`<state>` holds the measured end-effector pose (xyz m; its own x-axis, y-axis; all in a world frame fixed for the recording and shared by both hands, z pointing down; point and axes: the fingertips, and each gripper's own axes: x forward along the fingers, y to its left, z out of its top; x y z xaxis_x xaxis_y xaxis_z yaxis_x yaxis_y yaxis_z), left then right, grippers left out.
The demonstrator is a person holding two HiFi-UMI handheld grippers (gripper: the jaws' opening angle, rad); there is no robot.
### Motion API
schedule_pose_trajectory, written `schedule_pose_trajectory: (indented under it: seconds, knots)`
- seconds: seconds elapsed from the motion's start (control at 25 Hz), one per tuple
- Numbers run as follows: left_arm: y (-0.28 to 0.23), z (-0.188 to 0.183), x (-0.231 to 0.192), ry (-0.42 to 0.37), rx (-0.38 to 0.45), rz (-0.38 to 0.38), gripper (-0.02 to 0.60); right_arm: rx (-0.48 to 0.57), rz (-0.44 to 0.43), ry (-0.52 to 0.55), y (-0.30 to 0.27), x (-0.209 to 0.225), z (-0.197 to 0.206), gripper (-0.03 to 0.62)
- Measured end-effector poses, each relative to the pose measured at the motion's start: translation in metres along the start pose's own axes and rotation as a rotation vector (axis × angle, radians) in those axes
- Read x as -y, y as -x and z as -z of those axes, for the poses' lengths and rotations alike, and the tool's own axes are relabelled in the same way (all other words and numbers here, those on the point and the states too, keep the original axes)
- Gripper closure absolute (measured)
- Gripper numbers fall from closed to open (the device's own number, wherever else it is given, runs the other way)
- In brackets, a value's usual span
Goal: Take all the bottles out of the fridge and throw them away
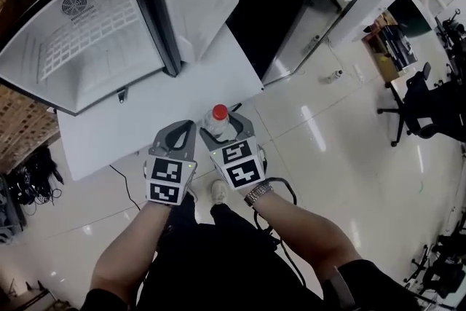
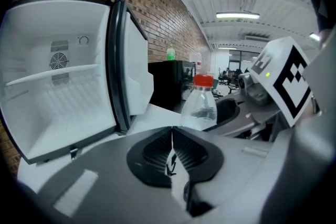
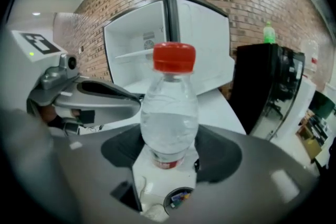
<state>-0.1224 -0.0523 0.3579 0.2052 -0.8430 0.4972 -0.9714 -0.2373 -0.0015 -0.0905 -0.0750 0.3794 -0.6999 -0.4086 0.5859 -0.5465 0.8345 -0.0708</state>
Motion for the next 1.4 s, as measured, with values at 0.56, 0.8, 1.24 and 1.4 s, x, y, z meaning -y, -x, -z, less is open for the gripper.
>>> schedule_pose_trajectory:
  seconds: [0.56, 0.8, 1.24, 1.4]
  knots:
    - [-0.07, 0.103, 0.115, -0.065, -0.227, 0.231, 0.577, -0.184, 0.083, -0.243, 0.021, 0.045, 0.182, 0.307]
    - [-0.091, 0.165, 0.145, -0.067, -0.299, 0.308, 0.577, -0.259, 0.111, -0.334, 0.005, 0.04, 0.265, 0.307]
    - [-0.145, 0.279, 0.174, -0.032, -0.38, 0.376, 0.578, -0.375, 0.143, -0.536, -0.051, 0.032, 0.403, 0.307]
    - [-0.16, 0.314, 0.182, -0.018, -0.408, 0.389, 0.577, -0.422, 0.147, -0.586, -0.07, 0.034, 0.447, 0.307]
